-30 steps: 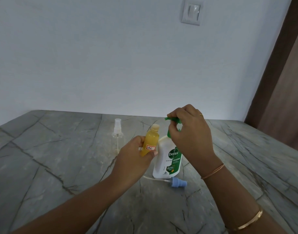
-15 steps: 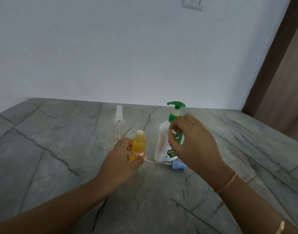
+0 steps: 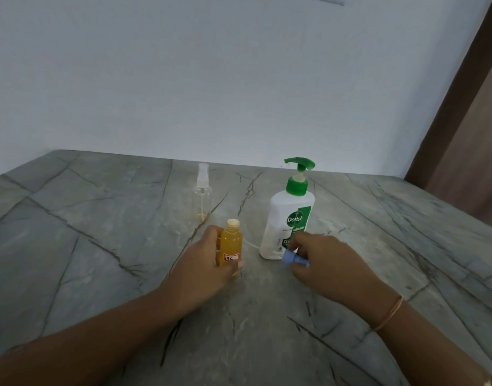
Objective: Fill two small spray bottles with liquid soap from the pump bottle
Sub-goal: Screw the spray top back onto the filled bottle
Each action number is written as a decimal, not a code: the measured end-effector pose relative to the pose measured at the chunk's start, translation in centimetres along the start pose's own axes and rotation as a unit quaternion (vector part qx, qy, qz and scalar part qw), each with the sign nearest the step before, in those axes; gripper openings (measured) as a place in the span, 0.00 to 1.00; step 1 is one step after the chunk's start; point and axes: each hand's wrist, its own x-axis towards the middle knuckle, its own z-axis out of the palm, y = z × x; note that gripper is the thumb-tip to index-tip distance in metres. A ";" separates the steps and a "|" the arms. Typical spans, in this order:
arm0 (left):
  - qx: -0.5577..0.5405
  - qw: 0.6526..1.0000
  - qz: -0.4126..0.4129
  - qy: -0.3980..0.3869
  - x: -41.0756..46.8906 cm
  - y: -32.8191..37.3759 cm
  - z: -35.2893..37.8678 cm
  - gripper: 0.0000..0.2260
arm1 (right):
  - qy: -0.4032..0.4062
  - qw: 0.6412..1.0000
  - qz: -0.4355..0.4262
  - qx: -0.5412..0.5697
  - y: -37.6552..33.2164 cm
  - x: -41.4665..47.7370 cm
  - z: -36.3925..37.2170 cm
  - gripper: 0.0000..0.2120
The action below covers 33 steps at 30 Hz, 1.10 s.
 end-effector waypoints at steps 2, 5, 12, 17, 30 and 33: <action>0.000 1.000 0.001 -0.003 0.0 0.1 0.0 0.20 | 0.047 0.998 -0.006 0.046 -0.6 -0.2 -1.9 0.07; -0.002 1.000 0.007 -0.002 -0.1 0.3 0.0 0.19 | 0.091 0.985 -0.024 0.142 -1.5 -0.4 -5.0 0.04; -0.020 0.999 0.003 0.025 -0.3 0.6 -0.1 0.21 | 0.096 0.977 -0.040 0.187 -2.6 -0.3 -7.8 0.03; -0.041 0.998 0.009 0.043 -0.3 0.8 -0.1 0.18 | 0.082 0.986 -0.033 0.141 -2.8 0.1 -7.5 0.05; -0.038 0.998 0.001 0.058 -0.4 1.2 0.0 0.18 | 0.057 0.991 -0.077 0.090 -6.3 2.6 -8.8 0.11; -0.051 0.997 -0.009 0.048 -0.5 1.3 0.0 0.18 | 0.010 0.997 -0.072 0.041 -6.9 4.2 -9.1 0.13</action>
